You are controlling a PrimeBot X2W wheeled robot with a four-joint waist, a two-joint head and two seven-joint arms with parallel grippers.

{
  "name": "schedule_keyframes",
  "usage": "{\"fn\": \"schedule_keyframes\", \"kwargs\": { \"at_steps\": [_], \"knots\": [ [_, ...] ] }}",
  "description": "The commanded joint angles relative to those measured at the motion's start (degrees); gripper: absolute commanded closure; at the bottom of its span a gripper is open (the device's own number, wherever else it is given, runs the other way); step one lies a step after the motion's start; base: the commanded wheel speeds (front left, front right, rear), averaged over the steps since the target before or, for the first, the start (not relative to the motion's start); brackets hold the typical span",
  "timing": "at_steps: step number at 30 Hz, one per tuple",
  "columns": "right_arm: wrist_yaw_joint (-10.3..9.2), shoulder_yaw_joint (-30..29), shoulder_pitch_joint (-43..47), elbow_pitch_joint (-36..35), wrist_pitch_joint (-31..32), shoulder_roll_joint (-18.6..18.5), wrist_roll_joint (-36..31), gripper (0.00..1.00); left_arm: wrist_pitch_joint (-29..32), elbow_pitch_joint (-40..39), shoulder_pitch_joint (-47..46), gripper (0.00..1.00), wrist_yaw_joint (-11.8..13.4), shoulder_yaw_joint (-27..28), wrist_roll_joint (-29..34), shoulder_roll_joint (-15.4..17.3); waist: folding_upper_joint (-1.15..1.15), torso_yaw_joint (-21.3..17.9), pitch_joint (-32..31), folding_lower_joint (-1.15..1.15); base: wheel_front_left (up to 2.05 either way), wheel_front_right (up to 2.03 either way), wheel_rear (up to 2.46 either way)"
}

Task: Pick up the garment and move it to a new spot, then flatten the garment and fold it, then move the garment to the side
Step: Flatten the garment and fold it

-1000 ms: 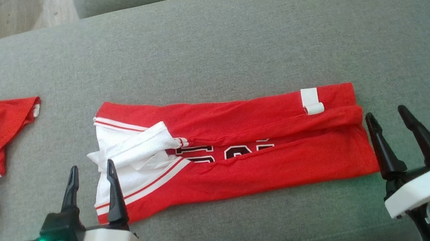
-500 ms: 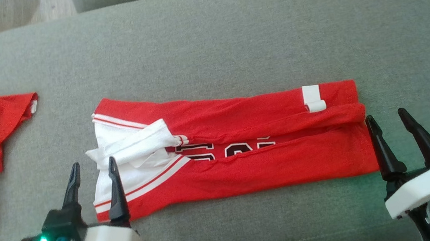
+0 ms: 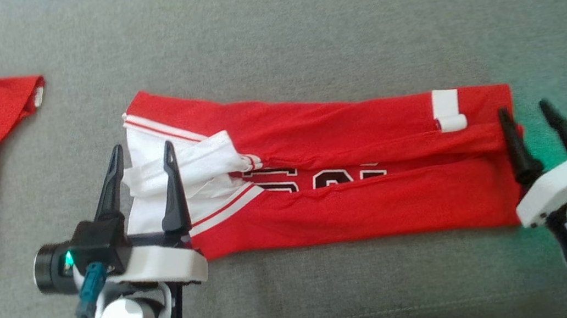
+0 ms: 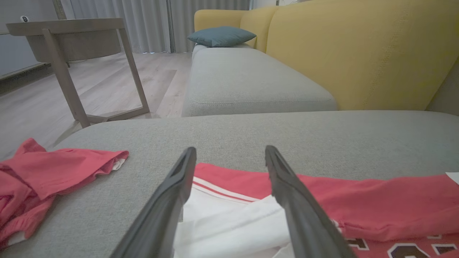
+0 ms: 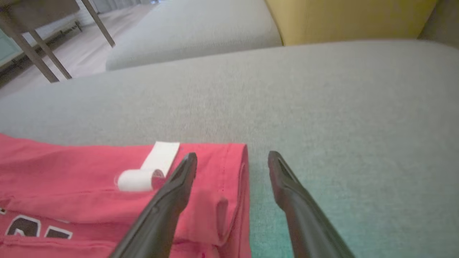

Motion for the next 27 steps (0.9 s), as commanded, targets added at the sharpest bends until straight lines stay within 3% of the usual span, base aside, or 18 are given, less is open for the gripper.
{"fn": "schedule_keyframes", "kwargs": {
  "at_steps": [1,7,19,20,21,22,23,27],
  "knots": [
    [0.39,1.4,-0.5,-1.0,0.5,-1.1,0.6,0.0,-0.5,-1.4,-1.7,0.0,-0.2,1.5,0.6,0.2,0.0,0.5,0.7,0.0,0.0,0.0,0.0],
    [0.39,2.3,0.1,3.3,4.9,-0.9,3.0,0.0,-1.2,0.2,-2.3,0.0,-0.1,1.7,0.2,-0.1,0.0,0.8,1.3,0.0,0.0,0.0,0.0],
    [0.39,4.0,3.9,3.8,12.1,1.1,5.5,0.01,-1.8,0.4,-1.1,0.0,0.4,2.9,-0.2,0.5,0.0,0.2,0.4,0.0,0.0,0.0,0.0],
    [0.39,4.2,3.9,3.9,12.6,1.1,5.6,0.18,-1.8,0.4,-1.1,0.0,0.5,2.9,-0.2,0.5,0.0,0.2,0.4,0.0,0.0,0.0,0.0],
    [0.39,4.3,4.0,4.1,13.3,1.1,6.1,0.43,-1.8,0.3,-1.1,0.0,0.5,3.0,-0.2,0.6,0.0,0.2,0.4,0.0,0.0,0.0,0.0],
    [0.39,4.5,4.0,4.2,14.0,1.2,6.7,0.92,-1.8,0.3,-1.0,0.0,0.6,3.1,-0.2,0.6,0.0,0.1,0.3,0.0,0.0,0.0,0.0],
    [0.39,4.8,3.9,4.3,14.7,1.2,7.3,1.0,-1.8,0.2,-0.9,0.0,0.6,3.2,-0.3,0.7,0.0,0.0,0.2,0.0,0.0,0.0,0.0],
    [0.39,4.5,3.6,2.8,13.9,0.0,8.7,1.0,-1.9,0.3,-0.4,0.0,0.9,3.4,-0.3,0.9,0.0,-0.4,-0.6,0.0,0.0,0.0,0.0]
  ]
}}
